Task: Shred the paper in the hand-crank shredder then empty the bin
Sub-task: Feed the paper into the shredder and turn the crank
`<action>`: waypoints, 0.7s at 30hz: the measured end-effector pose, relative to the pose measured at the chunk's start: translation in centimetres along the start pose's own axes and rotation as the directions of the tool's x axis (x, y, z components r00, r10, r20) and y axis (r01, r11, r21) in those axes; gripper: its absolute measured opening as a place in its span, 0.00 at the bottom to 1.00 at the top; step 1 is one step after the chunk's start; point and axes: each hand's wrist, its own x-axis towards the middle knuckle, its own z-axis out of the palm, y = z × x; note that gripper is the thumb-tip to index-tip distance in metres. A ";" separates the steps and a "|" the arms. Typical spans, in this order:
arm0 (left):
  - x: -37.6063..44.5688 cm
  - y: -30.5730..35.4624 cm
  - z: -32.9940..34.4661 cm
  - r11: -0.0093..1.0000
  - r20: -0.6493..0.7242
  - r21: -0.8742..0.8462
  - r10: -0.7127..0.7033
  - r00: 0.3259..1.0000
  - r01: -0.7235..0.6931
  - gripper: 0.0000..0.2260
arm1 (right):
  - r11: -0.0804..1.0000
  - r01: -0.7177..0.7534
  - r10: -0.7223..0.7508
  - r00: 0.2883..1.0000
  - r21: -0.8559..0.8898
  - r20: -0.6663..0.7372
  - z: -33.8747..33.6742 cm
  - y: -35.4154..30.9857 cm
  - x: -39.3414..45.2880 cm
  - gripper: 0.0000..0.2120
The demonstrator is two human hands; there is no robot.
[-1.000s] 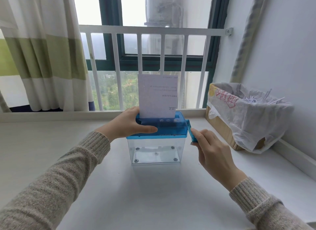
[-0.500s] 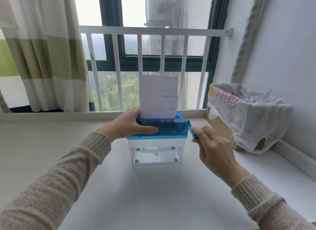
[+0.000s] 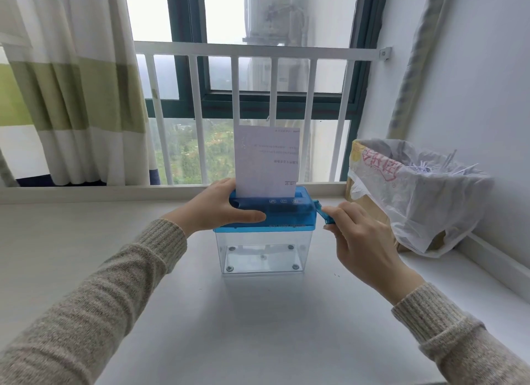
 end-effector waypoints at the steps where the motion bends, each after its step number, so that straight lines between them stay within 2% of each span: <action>1: 0.0 0.0 0.0 1.000 0.000 0.000 -0.003 1.000 0.003 0.21 | 1.000 -0.006 0.006 1.000 0.011 0.004 -0.1 0.0 0.2 0.11; 15: -0.1 0.3 0.0 1.000 -0.004 0.020 -0.014 1.000 0.014 0.22 | 0.997 -0.052 0.047 0.995 0.053 0.090 -0.6 0.6 1.4 0.13; 21: -0.1 0.3 0.0 1.000 0.001 0.026 -0.017 1.000 0.017 0.22 | 0.996 -0.050 0.038 0.988 0.079 0.147 -0.9 1.0 2.0 0.08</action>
